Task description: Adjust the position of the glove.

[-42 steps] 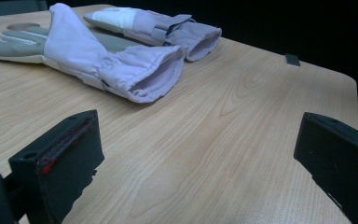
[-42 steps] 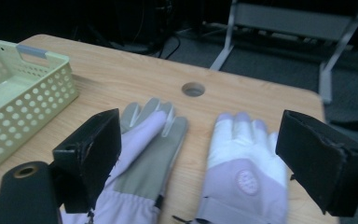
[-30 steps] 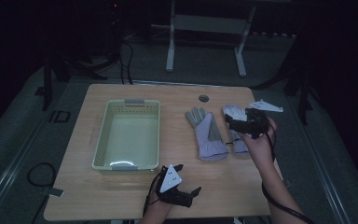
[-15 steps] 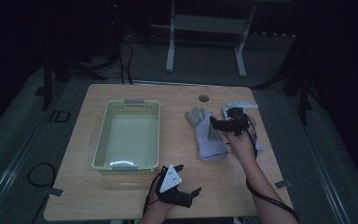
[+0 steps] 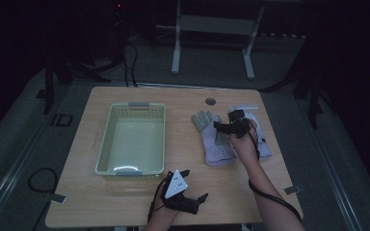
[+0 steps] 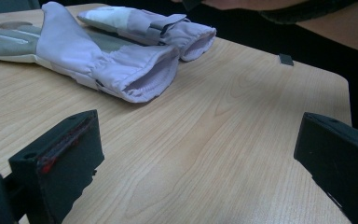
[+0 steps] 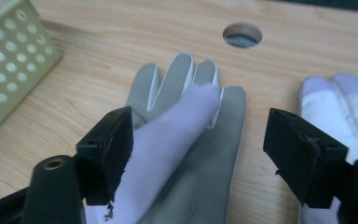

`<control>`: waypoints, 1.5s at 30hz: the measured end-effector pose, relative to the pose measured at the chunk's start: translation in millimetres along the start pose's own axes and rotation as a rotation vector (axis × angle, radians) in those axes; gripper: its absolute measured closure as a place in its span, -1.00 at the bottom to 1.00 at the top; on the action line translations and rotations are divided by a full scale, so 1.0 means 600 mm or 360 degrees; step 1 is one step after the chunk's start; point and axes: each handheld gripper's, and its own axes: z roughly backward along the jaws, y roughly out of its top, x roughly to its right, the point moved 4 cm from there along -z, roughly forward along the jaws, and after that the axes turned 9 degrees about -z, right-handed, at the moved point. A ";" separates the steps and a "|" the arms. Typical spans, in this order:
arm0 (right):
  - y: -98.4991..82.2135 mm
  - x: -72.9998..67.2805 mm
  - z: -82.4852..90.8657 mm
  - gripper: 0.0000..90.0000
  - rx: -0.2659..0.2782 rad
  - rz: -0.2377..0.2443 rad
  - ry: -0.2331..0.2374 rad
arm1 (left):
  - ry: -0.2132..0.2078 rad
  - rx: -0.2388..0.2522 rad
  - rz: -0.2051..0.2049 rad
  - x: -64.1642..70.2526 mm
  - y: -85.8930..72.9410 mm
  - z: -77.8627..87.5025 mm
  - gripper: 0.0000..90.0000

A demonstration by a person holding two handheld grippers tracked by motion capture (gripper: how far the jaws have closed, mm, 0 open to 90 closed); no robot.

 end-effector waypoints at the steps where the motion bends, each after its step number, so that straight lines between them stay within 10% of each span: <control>1: -0.005 0.001 -0.008 -0.40 -0.0024 -0.0020 0.0016 | 0.0000 0.0000 0.0000 0.000 0.000 0.000 -0.97; 14: -0.042 0.002 -0.056 -0.04 -0.0250 -0.0179 0.0081 | -0.0005 0.0001 0.0002 0.001 0.000 0.000 -0.97; 26: -0.059 -0.003 -0.073 0.23 -0.0313 -0.0139 0.0080 | -0.0006 0.0001 0.0004 0.001 0.000 -0.001 -0.97; 32: -0.060 -0.009 -0.065 0.77 -0.0290 -0.0269 0.0134 | -0.0002 -0.0003 0.0005 0.000 0.000 -0.001 -0.97; 45: -0.041 -0.054 0.023 0.82 -0.0147 -0.0299 0.0208 | 0.0002 -0.0004 -0.0002 0.001 0.000 -0.001 -0.97</control>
